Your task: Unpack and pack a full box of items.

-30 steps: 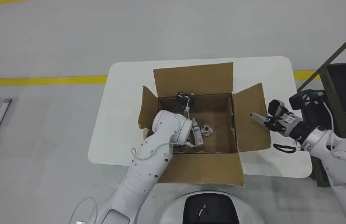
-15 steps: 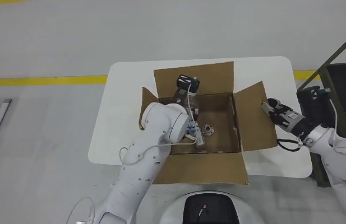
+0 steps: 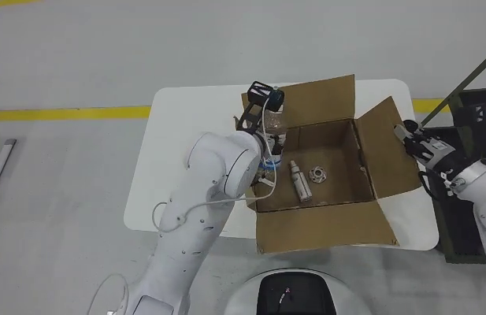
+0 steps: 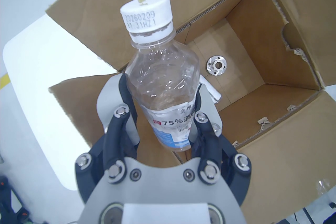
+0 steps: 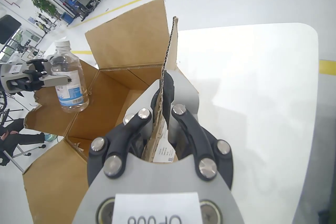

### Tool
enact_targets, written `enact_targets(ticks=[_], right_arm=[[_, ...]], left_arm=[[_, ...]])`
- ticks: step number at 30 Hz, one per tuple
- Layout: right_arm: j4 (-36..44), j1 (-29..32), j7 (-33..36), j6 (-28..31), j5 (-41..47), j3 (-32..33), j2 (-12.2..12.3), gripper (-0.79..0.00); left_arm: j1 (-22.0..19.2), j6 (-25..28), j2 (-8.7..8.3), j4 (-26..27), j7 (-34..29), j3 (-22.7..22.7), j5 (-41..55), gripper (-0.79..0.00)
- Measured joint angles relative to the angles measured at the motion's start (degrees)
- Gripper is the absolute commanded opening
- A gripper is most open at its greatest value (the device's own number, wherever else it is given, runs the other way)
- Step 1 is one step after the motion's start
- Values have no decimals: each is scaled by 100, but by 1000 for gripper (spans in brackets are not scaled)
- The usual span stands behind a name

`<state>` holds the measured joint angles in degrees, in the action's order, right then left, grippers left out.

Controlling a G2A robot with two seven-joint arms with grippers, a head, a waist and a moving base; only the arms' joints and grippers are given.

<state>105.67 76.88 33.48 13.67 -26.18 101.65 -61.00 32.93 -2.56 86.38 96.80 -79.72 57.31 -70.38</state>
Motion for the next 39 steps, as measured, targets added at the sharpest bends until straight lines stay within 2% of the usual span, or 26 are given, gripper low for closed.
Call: enact_targets(ticks=[10, 14, 16, 22, 29, 33, 36, 39], right_arm=[[3, 6, -4, -5, 1, -3, -1, -785], [77, 89, -217, -252, -67, -29, -13, -785], [132, 115, -328, -425, -55, -27, -20, -785], [253, 195, -464, -827, 4, 5, -31, -785], [368, 282, -460, -980, 115, -13, -36, -785], [432, 321, -436, -986, 144, -8, -33, -785], [462, 348, -420, -973, 189, -8, -31, -785], [477, 356, -406, -950, 189, -32, -29, -785]], left_arm=[[3, -1, -1, -3, -5, -1, -7, -785], [42, 32, -17, 12, 162, 82, -90, -785], [-9, 106, -42, 51, 223, 204, -263, -785], [-369, 57, -91, 308, -168, 717, -372, -785], [-542, 100, -189, 547, -470, 1292, -1021, -785], [-402, 194, -262, 478, -770, 1592, -1463, -785], [-106, 437, -328, 59, -836, 1753, -1620, -785], [192, 678, -360, -350, -828, 1714, -1913, -785]])
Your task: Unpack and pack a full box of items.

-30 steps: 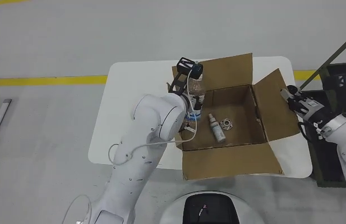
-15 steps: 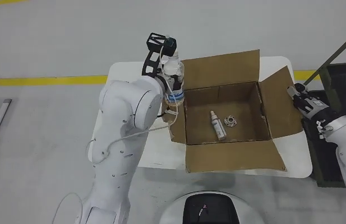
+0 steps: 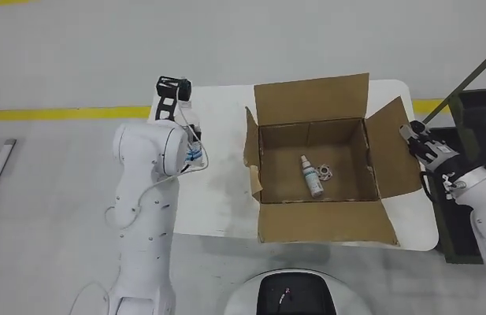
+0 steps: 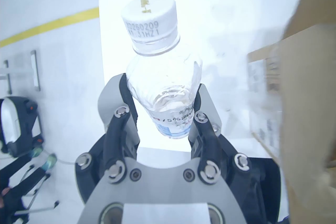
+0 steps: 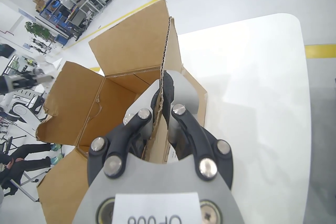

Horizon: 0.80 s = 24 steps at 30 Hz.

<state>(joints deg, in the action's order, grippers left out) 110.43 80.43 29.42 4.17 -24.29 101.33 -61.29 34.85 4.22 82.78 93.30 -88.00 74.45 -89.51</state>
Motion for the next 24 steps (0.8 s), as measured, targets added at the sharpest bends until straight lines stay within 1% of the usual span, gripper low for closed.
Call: enact_targets(ticks=[3, 7, 9, 15, 21, 24], right_arm=[[3, 4, 4, 11, -2, -4, 3, -785], [10, 38, -6, 19, 26, 2, 5, -785], [21, 55, -14, 19, 38, 7, 6, -785], [46, 127, -13, 22, 74, 56, 11, -785], [58, 173, -15, 24, 95, 89, 16, -785], [62, 201, -24, 27, 119, 122, 18, -785]], left_arm=[[300, 254, -3, -198, 1, -193, 25, -785], [663, 283, 0, -554, 0, -354, 102, -785], [749, 274, -2, -726, 0, -402, 46, -785], [796, 169, 12, -953, 0, -462, 168, -785], [705, 137, 43, -1325, 0, -642, 223, -785], [643, -13, 75, -1487, 0, -721, 334, -785]])
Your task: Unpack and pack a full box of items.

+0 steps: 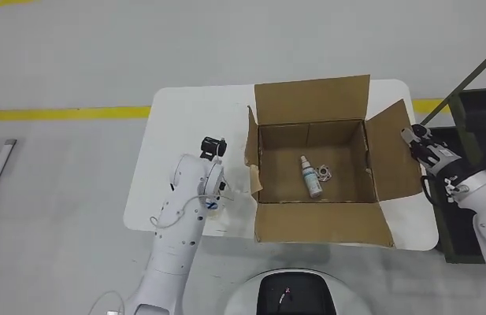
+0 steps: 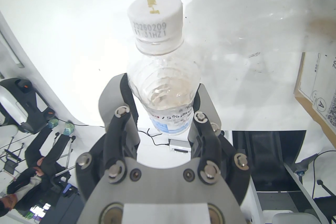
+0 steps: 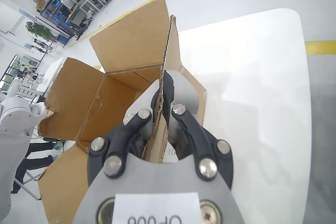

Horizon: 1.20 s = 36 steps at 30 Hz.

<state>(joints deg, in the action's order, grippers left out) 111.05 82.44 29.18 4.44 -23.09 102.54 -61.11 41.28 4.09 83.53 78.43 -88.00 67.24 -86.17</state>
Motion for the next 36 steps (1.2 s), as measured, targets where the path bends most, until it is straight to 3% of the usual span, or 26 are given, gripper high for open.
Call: enact_targets(ticks=[4, 5, 7, 8, 9, 10, 11, 12, 14, 16, 21, 28, 29, 32, 33, 34, 36], right_arm=[[0, 36, -20, 5, 34, 43, 3, -779], [1, 42, -23, 5, 45, 53, 3, -745], [6, 55, -26, 6, 70, 73, 5, -745], [11, 59, -26, 9, 83, 80, 5, -751], [18, 63, -25, 19, 97, 87, 6, -757], [27, 70, -17, 36, 109, 97, 8, -736], [31, 74, -10, 49, 114, 104, 9, -711], [34, 77, -6, 59, 118, 111, 11, -637], [36, 82, 3, 77, 128, 126, 14, -600], [32, 81, 15, 91, 140, 148, 18, -499], [56, 52, -13, 132, 163, 214, 27, -409], [278, -85, -176, 276, 256, 445, 45, -413], [340, -112, -186, 341, 285, 479, 50, -422], [594, -207, -173, 624, 337, 530, 67, -573], [681, -233, -143, 716, 361, 512, 71, -739], [789, -266, -72, 843, 394, 462, 79, -785], [933, -307, 125, 1042, 341, 328, 95, -785]], left_arm=[[-77, -119, 34, -288, 0, -104, 94, -785], [-98, -148, 42, -338, 0, -113, 132, -754], [-143, -198, 51, -478, 0, -145, 132, -582], [-165, -212, 55, -541, 0, -164, 107, -622], [-186, -229, 60, -587, 0, -176, 108, -594], [-211, -248, 67, -641, 0, -185, 128, -400], [-227, -259, 71, -679, 0, -191, 141, -74], [-244, -275, 75, -718, 0, -197, 153, 0], [-284, -302, 88, -799, 0, -212, 197, 0], [-322, -309, 101, -836, 0, -218, 293, 0], [-381, -297, 116, -854, 0, -265, 319, 0], [-396, -275, 93, -503, 0, -227, 216, 0], [-383, -280, 89, -408, 0, -210, 212, 0], [-311, -280, 73, -149, 0, -159, 205, 0], [-294, -298, 69, -105, 0, -147, 181, 0], [-275, -330, 65, -60, 0, -132, 153, 0], [-259, -372, 61, -25, 0, -119, 119, 0]])
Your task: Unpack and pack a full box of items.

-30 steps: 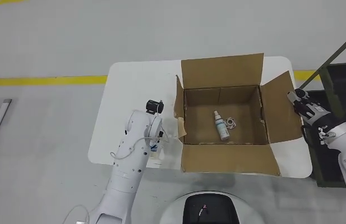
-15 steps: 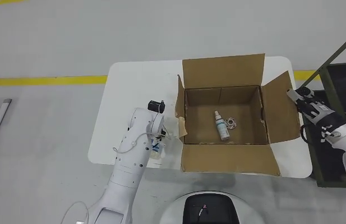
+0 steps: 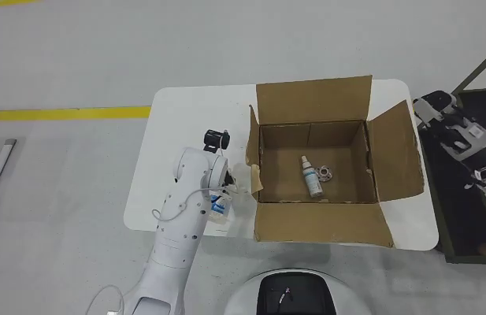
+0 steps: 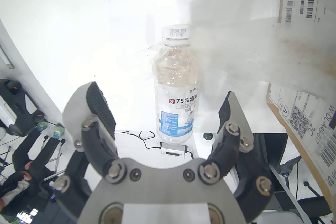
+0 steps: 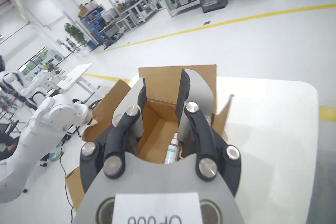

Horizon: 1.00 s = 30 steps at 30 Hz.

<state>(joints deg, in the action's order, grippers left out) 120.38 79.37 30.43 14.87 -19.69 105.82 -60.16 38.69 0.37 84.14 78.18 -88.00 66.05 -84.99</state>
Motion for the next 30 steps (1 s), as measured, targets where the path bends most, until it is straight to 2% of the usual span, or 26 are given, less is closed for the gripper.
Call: enact_targets(ticks=[4, 11, 14, 26, 30], right_arm=[[76, -93, 609, 252, -579, -560, 40, -785], [-260, -415, 1238, 145, -1569, -1653, 50, -785], [-453, -549, 1118, -82, -2041, -1989, 29, -785], [-463, -548, 1033, -94, -2059, -2034, 23, -785], [-344, -622, 825, -254, -2338, -2465, -20, -785]], left_arm=[[1, -4, 0, 0, 0, 1, -3, 0], [0, -3, 0, 0, 0, 0, -2, 0], [1, -3, 0, 0, 0, 0, -2, 0], [1, -3, 0, 0, 0, 0, -2, 0], [1, -3, 0, 0, 0, 0, -2, 0]])
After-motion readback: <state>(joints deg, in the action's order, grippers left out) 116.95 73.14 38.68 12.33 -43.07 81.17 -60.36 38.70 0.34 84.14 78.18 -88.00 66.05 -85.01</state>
